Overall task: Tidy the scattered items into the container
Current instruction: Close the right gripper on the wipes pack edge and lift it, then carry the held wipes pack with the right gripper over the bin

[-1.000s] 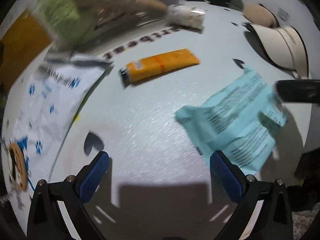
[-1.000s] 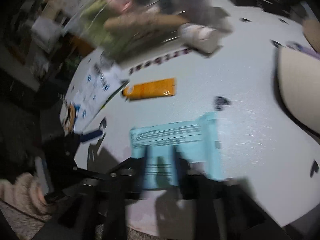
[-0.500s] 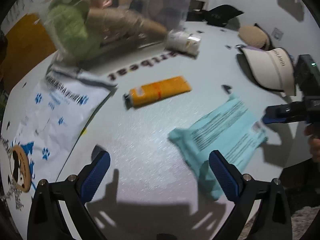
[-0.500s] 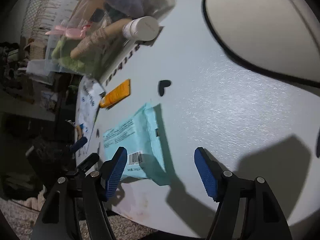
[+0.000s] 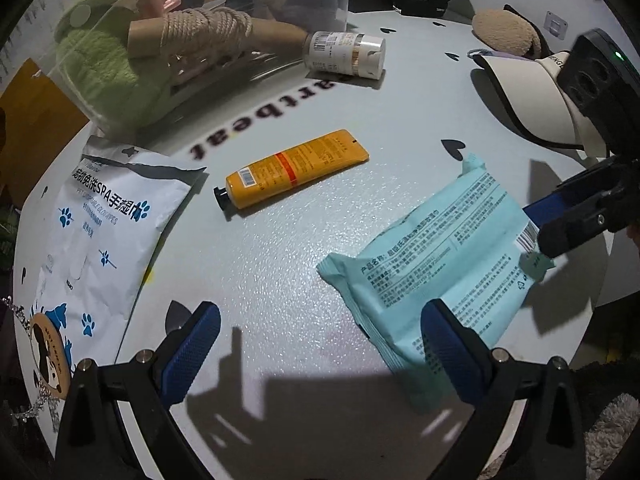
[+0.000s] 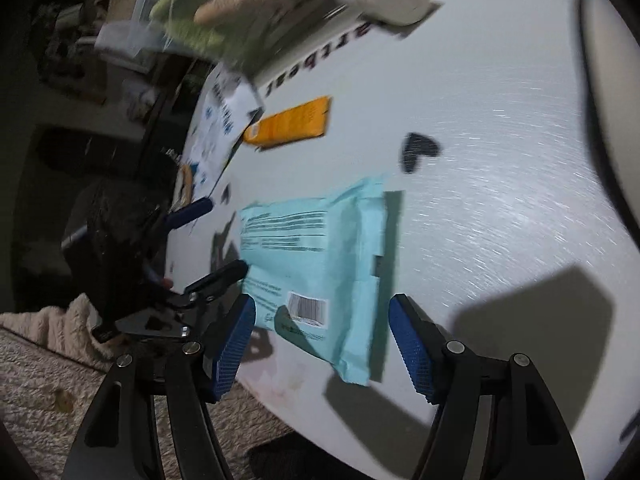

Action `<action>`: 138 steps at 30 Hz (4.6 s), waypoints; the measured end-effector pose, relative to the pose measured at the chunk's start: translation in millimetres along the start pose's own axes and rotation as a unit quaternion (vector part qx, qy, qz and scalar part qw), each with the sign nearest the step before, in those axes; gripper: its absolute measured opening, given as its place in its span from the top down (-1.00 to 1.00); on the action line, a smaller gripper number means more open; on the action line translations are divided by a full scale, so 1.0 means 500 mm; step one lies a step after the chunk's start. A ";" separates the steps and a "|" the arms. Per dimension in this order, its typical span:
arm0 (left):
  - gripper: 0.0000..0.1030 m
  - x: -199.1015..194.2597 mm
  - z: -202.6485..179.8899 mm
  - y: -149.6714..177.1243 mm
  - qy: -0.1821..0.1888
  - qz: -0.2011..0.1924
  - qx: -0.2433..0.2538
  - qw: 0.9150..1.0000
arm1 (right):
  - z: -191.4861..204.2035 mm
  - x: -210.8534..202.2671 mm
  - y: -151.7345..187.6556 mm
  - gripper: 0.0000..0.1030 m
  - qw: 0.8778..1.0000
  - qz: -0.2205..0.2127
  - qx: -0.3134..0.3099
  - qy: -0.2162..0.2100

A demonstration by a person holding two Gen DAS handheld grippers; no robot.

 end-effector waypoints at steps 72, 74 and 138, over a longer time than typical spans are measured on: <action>0.27 -0.043 -0.061 0.019 0.048 -0.193 0.187 0.962 | 0.090 0.071 -0.084 0.32 0.944 0.038 0.320 0.072; 0.27 -0.045 -0.066 0.029 0.045 -0.195 0.203 0.959 | 0.093 0.076 -0.083 0.35 0.946 0.048 0.311 0.072; -0.35 -0.128 0.282 -0.111 0.066 -0.244 -0.101 0.962 | 0.352 -0.004 -0.688 0.45 0.794 -0.067 -0.294 0.528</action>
Point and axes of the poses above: each gripper's, at about its wrist camera, not at the fingertips, and x roughly the way its jaws point, z to its left, y to its underside, the point moved 5 cm from there along x, roughly the way its jaws point, and after that the axes turned 4 degrees about -z, right-handed, at the moved point
